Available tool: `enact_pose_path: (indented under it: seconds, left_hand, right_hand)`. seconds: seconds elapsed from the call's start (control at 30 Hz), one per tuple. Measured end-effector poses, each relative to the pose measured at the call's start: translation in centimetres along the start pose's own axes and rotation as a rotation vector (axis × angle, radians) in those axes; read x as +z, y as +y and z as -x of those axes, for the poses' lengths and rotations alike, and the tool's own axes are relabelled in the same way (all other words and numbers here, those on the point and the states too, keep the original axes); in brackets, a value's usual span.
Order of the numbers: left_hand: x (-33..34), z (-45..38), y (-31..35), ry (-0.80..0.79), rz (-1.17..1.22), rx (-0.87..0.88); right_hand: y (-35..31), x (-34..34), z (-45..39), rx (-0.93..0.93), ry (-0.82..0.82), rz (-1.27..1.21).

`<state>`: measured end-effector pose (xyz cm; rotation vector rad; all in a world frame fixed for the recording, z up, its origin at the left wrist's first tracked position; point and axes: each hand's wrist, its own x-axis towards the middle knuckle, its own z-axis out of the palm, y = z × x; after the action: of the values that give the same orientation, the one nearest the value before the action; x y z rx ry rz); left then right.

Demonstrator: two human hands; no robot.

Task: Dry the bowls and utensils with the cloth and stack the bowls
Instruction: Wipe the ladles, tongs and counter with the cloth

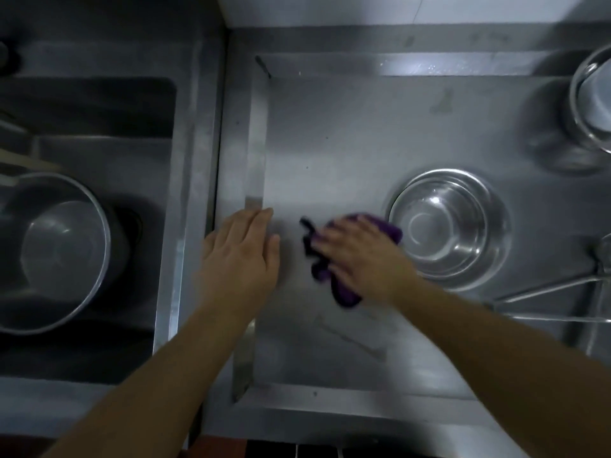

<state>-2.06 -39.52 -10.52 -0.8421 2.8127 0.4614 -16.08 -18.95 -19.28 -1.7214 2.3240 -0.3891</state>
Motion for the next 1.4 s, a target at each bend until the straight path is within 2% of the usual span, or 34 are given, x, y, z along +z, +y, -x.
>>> enact_pose_path:
  seconds: [0.17, 0.2, 0.23, 0.27, 0.37, 0.43, 0.47, 0.5, 0.57, 0.67, 0.73, 0.8, 0.87, 0.93, 1.0, 1.1, 1.2, 1.27, 1.33, 1.4]
  left_hand:
    - [0.8, -0.6, 1.1, 0.013, 0.014, -0.009]
    - [0.9, -0.8, 1.4, 0.024, 0.019, -0.012]
    - [1.0, -1.0, 1.7, 0.034, 0.024, -0.014]
    - [1.1, -1.3, 2.2, 0.042, 0.029, -0.017]
    - [1.5, -2.3, 3.7, 0.043, 0.028, -0.024]
    - [1.6, -3.1, 4.4, 0.014, 0.014, -0.038]
    - [1.6, -3.6, 4.7, 0.001, 0.014, -0.049]
    - [1.5, -4.1, 4.8, -0.009, 0.019, -0.059]
    - [1.4, -5.3, 4.9, -0.027, 0.034, -0.066]
    - [1.7, -6.4, 5.1, -0.029, 0.05, -0.035]
    - [2.1, -6.4, 5.2, -0.016, 0.078, -0.026]
    - [2.7, -6.1, 5.1, 0.003, 0.105, -0.025]
    - [3.0, -5.6, 4.8, 0.026, 0.124, -0.025]
    - [3.1, -5.4, 4.4, 0.045, 0.146, -0.033]
    - [2.9, -5.6, 4.3, 0.057, 0.16, -0.041]
    - [2.5, -6.4, 4.4, 0.067, 0.177, -0.056]
    - [1.8, -7.3, 4.9, 0.062, 0.178, -0.062]
    - [1.3, -7.9, 5.1, 0.069, 0.171, -0.041]
    - [0.9, -8.1, 5.3, 0.084, 0.173, -0.023]
    - [0.7, -8.2, 5.5, 0.097, 0.17, -0.014]
  right_hand:
    - [7.1, -2.9, -9.4, 0.529, 0.2, 0.029]
    - [6.9, -3.0, -10.8, 0.617, 0.207, 0.036]
    - [6.2, -2.9, -11.7, 0.625, 0.204, 0.051]
    - [5.3, -2.7, -11.9, 0.531, 0.177, 0.064]
    - [2.8, -1.7, -8.5, -0.022, -0.032, 0.042]
    - [4.2, -2.1, -6.6, -0.181, -0.07, 0.002]
    - [5.8, -2.6, -6.4, -0.168, -0.037, 0.005]
    - [7.9, -3.5, -6.4, -0.09, -0.009, 0.018]
    - [12.8, -5.5, -6.6, 0.222, 0.097, 0.09]
    - [19.0, -7.4, -6.2, 0.921, 0.345, 0.113]
    - [20.6, -7.7, -7.7, 1.289, 0.424, 0.023]
    - [21.4, -8.5, -10.9, 1.485, 0.494, -0.059]
    - [21.2, -8.9, -14.3, 1.562, 0.554, -0.1]
    - [19.5, -8.4, -16.9, 1.511, 0.527, -0.083]
    - [16.4, -7.0, -18.4, 1.304, 0.436, -0.016]
    - [12.0, -5.1, -20.1, 0.788, 0.263, 0.089]
    - [10.4, -4.5, -20.2, 0.222, 0.009, 0.111]
    - [11.3, -4.4, -18.4, 0.018, -0.053, 0.117]
    - [12.4, -4.5, -15.9, 0.052, 0.029, 0.122]
    - [14.2, -4.6, -13.4, 0.351, 0.223, 0.147]
